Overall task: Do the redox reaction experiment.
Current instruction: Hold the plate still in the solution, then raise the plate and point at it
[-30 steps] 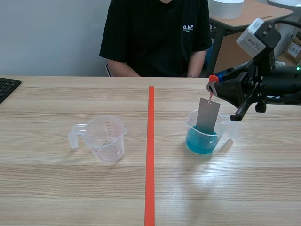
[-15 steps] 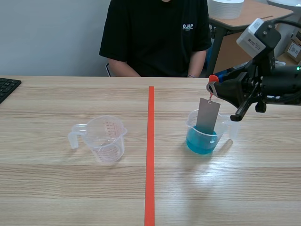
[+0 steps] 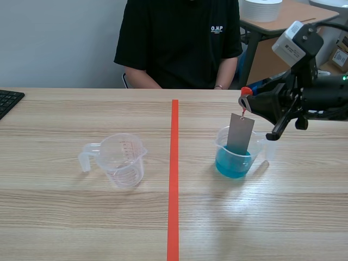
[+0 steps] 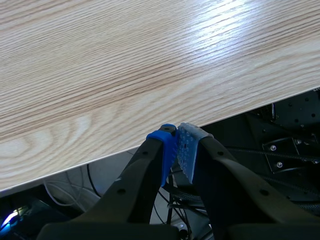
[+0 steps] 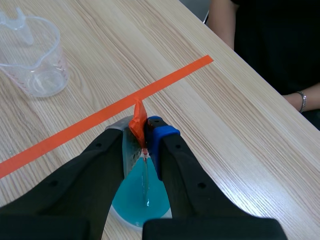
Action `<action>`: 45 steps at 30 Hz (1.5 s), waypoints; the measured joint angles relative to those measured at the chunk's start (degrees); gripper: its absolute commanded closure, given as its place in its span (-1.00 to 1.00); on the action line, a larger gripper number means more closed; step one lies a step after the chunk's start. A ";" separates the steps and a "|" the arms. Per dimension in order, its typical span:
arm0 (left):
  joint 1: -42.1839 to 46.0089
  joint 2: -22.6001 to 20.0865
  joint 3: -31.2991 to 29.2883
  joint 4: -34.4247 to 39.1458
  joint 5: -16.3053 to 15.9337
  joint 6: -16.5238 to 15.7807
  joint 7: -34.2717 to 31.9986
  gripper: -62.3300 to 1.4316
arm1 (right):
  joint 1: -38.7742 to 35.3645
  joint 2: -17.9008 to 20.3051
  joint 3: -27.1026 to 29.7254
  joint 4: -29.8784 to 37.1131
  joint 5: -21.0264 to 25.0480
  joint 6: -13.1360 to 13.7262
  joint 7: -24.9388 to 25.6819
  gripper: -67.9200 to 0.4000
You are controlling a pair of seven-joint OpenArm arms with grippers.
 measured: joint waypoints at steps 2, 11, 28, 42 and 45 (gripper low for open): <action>0.00 0.00 0.00 0.00 0.00 0.00 0.00 0.81 | -0.02 0.00 0.33 0.81 1.07 0.02 -2.16 0.95; 0.02 0.00 0.00 0.00 0.00 0.00 0.00 0.81 | -0.31 0.00 3.76 5.64 6.80 0.02 -10.34 0.95; 0.02 0.02 0.00 0.00 0.00 0.00 -0.02 0.81 | -0.31 0.00 10.47 15.45 17.53 0.04 -22.86 0.95; 0.02 0.15 0.00 0.00 0.00 0.00 0.00 0.81 | -0.31 0.00 16.92 22.01 26.86 0.04 -31.80 0.95; 0.02 0.15 0.00 0.00 0.00 0.00 0.00 0.81 | -0.31 0.00 18.16 22.82 28.70 0.04 -33.03 0.95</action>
